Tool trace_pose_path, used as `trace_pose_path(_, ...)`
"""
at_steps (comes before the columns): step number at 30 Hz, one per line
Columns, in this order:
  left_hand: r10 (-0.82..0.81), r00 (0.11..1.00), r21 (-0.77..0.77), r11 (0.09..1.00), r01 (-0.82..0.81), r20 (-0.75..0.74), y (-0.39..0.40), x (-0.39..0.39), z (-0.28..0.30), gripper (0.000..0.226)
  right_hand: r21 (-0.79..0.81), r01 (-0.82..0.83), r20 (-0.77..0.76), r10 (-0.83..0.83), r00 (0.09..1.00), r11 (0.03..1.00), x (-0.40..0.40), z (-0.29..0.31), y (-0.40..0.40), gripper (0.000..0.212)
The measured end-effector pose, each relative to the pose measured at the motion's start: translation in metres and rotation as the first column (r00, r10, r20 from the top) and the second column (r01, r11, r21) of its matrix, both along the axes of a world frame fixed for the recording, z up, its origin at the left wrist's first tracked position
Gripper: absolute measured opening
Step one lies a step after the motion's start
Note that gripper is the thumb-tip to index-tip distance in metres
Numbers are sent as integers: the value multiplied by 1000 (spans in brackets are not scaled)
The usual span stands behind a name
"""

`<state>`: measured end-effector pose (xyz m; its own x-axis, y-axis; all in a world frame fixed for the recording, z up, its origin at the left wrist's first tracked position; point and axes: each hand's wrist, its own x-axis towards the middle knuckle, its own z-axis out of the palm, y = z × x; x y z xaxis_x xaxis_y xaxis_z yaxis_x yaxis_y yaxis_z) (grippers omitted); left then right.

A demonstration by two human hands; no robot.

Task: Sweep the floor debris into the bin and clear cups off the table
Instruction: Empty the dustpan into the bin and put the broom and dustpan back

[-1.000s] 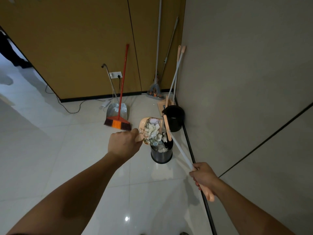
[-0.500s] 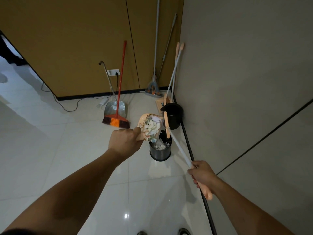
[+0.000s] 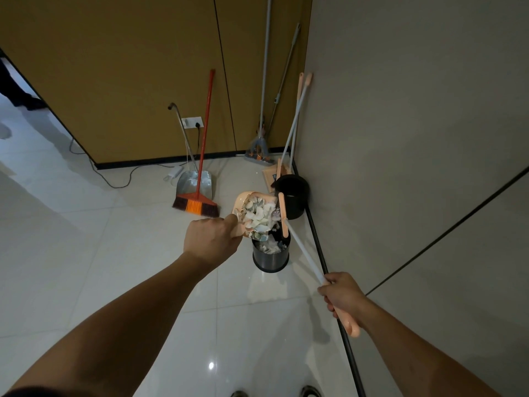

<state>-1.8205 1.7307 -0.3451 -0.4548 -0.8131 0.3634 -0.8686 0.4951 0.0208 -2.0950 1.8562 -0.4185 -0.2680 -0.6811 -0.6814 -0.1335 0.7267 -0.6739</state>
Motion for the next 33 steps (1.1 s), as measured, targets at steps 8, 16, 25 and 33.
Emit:
trace_pose_path(8, 17, 1000, -10, 1000, -17, 0, 1, 1, -2, 30, -8, 24, 12, -24, 1000, 1000, -1, 0, 4, 24)
trace_pose_path(16, -44, 999, -12, 999, 44, 3, 3, 0, -3, 31, -16, 0, -8, 0, 1000, 1000, -2, 1, 7, 27)
trace_pose_path(25, 0, 1000, -31, 1000, 0, -24, 1, -1, -2, 28, -14, -11, -15, 10, 1000, 1000, -1, 2, 12, 22)
trace_pose_path(33, -49, 999, -34, 998, 48, -20, 2, -3, -4, 28, -23, 9, -20, -9, 1000, 1000, -3, 1, 11, 25)
